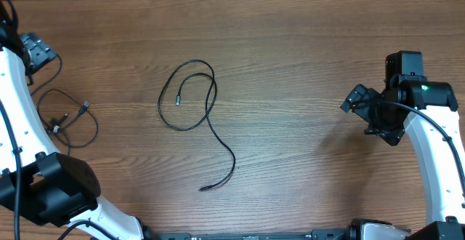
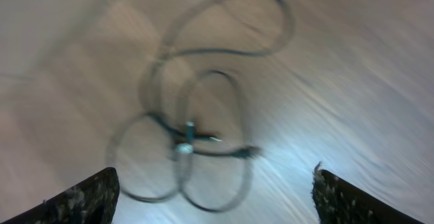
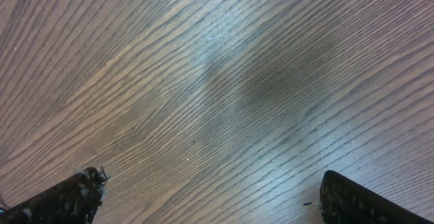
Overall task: Untangle cables
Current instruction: 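Move the left gripper back to the last cable in the center, then grasp the remaining black cable with the left gripper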
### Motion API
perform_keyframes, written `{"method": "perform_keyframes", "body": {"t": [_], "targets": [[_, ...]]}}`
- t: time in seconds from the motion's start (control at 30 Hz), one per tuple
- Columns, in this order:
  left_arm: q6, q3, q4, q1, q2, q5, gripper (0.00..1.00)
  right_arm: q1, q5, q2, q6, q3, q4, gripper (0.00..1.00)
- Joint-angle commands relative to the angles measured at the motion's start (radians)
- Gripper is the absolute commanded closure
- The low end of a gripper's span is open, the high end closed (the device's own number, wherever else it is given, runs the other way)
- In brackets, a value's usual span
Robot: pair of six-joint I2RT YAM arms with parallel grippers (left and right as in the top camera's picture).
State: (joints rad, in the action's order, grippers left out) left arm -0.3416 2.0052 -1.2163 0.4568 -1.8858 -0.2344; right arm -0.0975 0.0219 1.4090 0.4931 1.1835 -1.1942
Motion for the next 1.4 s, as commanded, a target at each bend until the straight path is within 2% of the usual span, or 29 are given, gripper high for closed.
{"method": "perform_keyframes", "body": {"t": [0.0,0.2,0.23,0.8,1.07,1.27,1.37], "targets": [[0.016,0.006,-0.003,-0.057,-0.007,0.254,0.09,-0.003,-0.001,-0.021,-0.005,0.021,0.005,0.0],[0.12,0.006,-0.014,-0.216,-0.008,0.366,0.05,-0.003,-0.001,-0.021,-0.005,0.021,0.006,0.0],[0.121,0.005,-0.017,-0.242,-0.008,0.365,0.01,-0.003,-0.001,-0.021,-0.005,0.021,0.006,0.0],[0.185,-0.144,0.016,-0.628,-0.026,0.358,0.0,-0.003,-0.001,-0.021,-0.005,0.021,0.007,0.0],[0.185,-0.279,0.072,-0.735,-0.074,0.354,0.01,-0.003,-0.001,-0.021,-0.005,0.021,0.006,0.0],[0.209,-0.322,0.112,-0.79,-0.176,0.35,0.0,-0.003,-0.001,-0.021,-0.005,0.021,0.006,0.0],[0.208,-0.322,0.121,-0.81,-0.234,0.305,0.07,-0.003,-0.001,-0.021,-0.005,0.021,0.006,0.0]]}}
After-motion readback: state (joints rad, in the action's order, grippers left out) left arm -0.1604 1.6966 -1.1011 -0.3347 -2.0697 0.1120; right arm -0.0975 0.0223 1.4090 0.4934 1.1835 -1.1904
